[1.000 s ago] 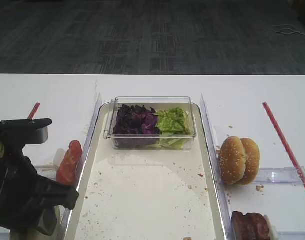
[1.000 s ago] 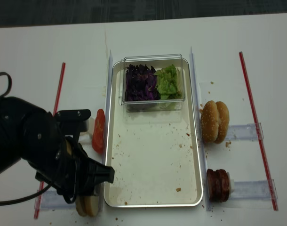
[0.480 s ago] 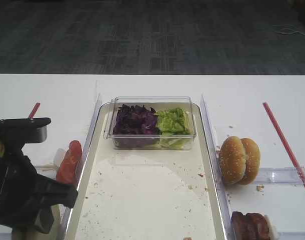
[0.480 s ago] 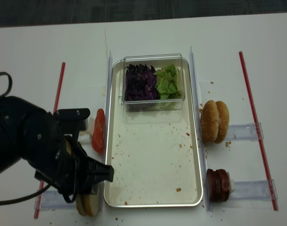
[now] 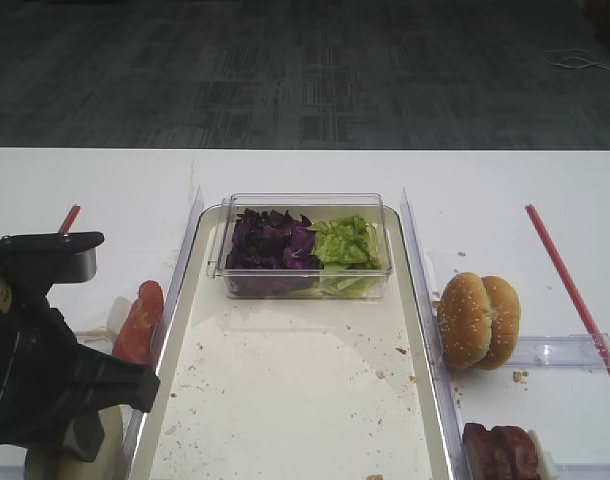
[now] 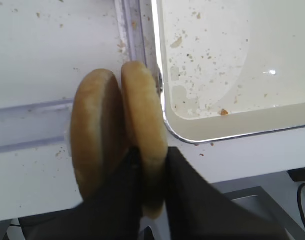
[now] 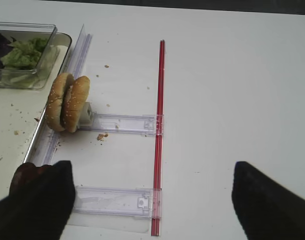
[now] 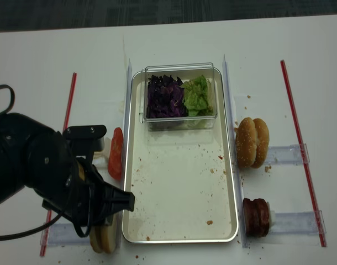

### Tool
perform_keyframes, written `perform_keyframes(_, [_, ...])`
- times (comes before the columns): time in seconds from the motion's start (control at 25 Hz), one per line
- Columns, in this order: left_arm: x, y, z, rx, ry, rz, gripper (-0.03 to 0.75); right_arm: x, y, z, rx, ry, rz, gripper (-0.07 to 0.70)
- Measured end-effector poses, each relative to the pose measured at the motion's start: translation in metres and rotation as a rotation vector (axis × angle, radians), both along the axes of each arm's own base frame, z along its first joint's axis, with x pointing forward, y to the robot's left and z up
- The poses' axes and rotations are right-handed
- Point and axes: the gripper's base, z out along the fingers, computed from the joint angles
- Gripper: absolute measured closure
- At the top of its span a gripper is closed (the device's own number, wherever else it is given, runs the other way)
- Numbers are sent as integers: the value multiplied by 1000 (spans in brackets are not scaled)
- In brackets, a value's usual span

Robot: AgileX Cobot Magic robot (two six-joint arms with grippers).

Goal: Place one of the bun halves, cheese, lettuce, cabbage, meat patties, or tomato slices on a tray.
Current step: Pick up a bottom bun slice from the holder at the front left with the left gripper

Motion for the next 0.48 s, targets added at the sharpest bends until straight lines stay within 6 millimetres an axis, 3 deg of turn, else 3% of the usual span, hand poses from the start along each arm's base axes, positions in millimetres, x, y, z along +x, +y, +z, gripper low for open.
perform_keyframes(0.28, [1, 0, 1, -1, -2, 0, 624, 0, 0, 0, 0, 0, 0, -32])
perform_keyframes(0.48, [9, -6, 18, -17, -26, -17, 627, 0, 0, 0, 0, 0, 0, -32])
